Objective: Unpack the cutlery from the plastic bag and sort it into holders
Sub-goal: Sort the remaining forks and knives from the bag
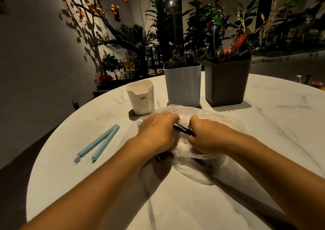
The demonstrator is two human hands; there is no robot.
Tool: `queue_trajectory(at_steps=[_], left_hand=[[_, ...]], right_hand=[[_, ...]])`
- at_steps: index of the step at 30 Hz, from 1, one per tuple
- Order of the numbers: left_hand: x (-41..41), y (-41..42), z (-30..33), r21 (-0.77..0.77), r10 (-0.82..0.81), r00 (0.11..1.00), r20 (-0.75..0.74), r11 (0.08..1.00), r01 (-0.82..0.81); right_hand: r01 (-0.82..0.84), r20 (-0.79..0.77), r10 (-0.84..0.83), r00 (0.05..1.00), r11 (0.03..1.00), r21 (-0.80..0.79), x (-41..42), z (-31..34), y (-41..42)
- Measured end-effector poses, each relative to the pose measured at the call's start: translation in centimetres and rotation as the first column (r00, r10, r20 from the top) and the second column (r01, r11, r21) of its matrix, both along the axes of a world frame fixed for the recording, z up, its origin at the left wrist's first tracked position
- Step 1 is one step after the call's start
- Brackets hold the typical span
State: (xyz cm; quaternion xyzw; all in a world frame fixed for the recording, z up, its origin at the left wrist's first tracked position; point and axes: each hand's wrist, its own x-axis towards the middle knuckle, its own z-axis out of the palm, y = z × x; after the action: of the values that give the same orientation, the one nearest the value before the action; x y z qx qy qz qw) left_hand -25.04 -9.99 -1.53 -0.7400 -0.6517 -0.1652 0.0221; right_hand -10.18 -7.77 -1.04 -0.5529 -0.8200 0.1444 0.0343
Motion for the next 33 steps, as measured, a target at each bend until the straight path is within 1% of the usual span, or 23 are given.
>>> queue_trajectory(at_steps=[3, 6, 8, 10, 12, 14, 15, 17, 18, 21, 23, 25, 27, 29, 31, 33], left_hand=[[0.5, 0.0, -0.8, 0.077, -0.009, 0.986, 0.164, 0.997, -0.004], [0.3, 0.3, -1.6, 0.119, -0.051, 0.96, 0.277, 0.993, 0.018], [0.0, 0.4, -2.1, 0.14, -0.091, 0.951, 0.297, 0.989, 0.051], [-0.3, 0.3, -2.4, 0.147, -0.113, 0.967, 0.23, 0.986, 0.08], [-0.7, 0.2, -2.4, 0.091, -0.091, 0.982, 0.168, 0.993, 0.077], [-1.1, 0.1, -2.2, 0.017, -0.052, 0.982, 0.18, 0.999, 0.05], [-1.3, 0.1, -2.1, 0.01, -0.046, 0.977, 0.207, 0.999, 0.045], [-1.5, 0.0, -2.0, 0.05, -0.05, 0.955, 0.292, 0.998, 0.037], [-1.6, 0.0, -1.9, 0.083, -0.051, 0.931, 0.362, 0.996, 0.023], [-1.9, 0.1, -1.5, 0.19, -0.064, 0.809, 0.584, 0.98, -0.06], [-2.4, 0.3, -1.5, 0.254, -0.089, 0.755, 0.65, 0.961, -0.105], [-2.7, 0.5, -1.6, 0.268, -0.09, 0.765, 0.638, 0.957, -0.111], [-2.6, 0.4, -1.9, 0.259, -0.079, 0.817, 0.571, 0.962, -0.088], [-2.3, 0.3, -2.1, 0.256, -0.076, 0.848, 0.524, 0.964, -0.072], [-2.2, 0.3, -2.2, 0.247, -0.068, 0.854, 0.515, 0.966, -0.072], [-2.4, 0.3, -2.3, 0.194, -0.054, 0.852, 0.521, 0.979, -0.057]], right_hand=[[0.009, 0.032, -0.01, 0.999, 0.999, 0.051, 0.0, -0.2, 0.0], [-0.005, 0.118, -0.022, 0.993, 0.974, 0.225, -0.3, -0.5, -0.3], [-0.04, 0.201, -0.023, 0.979, 0.952, 0.302, -0.6, -0.6, -0.6], [-0.073, 0.25, -0.011, 0.968, 0.944, 0.322, -0.7, -0.4, -0.9], [-0.077, 0.215, 0.01, 0.977, 0.948, 0.307, -0.6, -0.2, -1.0], [-0.045, 0.126, 0.011, 0.992, 0.961, 0.272, -0.5, -0.1, -1.0], [-0.037, 0.086, 0.016, 0.996, 0.968, 0.25, -0.4, -0.1, -0.9], [-0.059, 0.036, 0.053, 0.998, 0.979, 0.195, -0.2, 0.0, -0.8], [-0.075, 0.008, 0.074, 0.997, 0.984, 0.161, -0.1, 0.1, -0.8], [-0.112, -0.119, 0.124, 0.985, 0.989, 0.099, 0.4, 0.7, -0.9], [-0.125, -0.182, 0.139, 0.974, 0.988, 0.087, 0.6, 1.0, -1.0], [-0.12, -0.164, 0.13, 0.978, 0.991, 0.066, 0.7, 1.0, -1.2], [-0.112, -0.115, 0.118, 0.986, 0.992, 0.052, 0.7, 0.8, -1.2], [-0.102, -0.082, 0.105, 0.991, 0.994, 0.042, 0.9, 0.7, -1.3], [-0.102, -0.074, 0.104, 0.992, 0.995, 0.02, 1.1, 0.7, -1.4], [-0.11, -0.063, 0.11, 0.992, 0.994, 0.0, 1.0, 0.7, -1.5]])
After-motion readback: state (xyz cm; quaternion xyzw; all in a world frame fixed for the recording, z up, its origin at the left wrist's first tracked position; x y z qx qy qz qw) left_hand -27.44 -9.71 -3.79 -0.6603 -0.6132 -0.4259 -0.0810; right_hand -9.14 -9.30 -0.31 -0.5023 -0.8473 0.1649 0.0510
